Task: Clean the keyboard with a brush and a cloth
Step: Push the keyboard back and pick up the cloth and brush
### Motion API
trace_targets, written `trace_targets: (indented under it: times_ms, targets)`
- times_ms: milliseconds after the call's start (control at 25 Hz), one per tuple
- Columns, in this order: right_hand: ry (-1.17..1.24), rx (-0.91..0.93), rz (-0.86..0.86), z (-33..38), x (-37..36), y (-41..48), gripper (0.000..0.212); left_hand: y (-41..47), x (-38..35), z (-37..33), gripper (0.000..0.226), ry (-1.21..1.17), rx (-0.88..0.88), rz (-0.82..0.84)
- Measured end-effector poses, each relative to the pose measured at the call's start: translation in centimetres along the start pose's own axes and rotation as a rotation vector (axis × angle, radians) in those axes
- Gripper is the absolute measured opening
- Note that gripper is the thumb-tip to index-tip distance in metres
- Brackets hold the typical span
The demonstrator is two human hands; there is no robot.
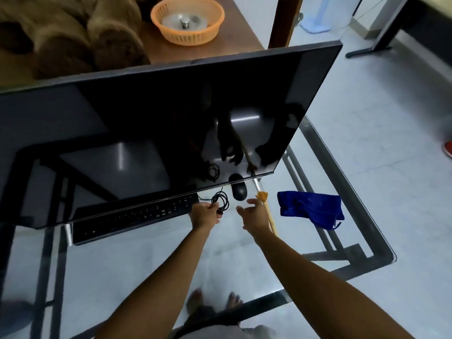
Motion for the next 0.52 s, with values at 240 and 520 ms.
trace_targets:
  times_ms: [240,520]
  targets:
    - [-0.076,-0.024,-0.087,-2.0,-1.8,5.6,0.041,4.7,-2.3,0.1,0.023,-0.155,0.065,-0.048]
    - [-0.121,0.169,-0.079,1.2,-0.1,6.0,0.022,6.1,-3.1,-1.0,0.028,-0.290,0.038,-0.048]
Point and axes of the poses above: each hand's wrist, its own y-axis towards the middle knuckle, its own x-axis out of the back of the hand, z = x × y, the point moved 5 cm from there along y, towards the middle knuckle, and after that the axes turned 14 degrees about x, right-handed, at the moved point
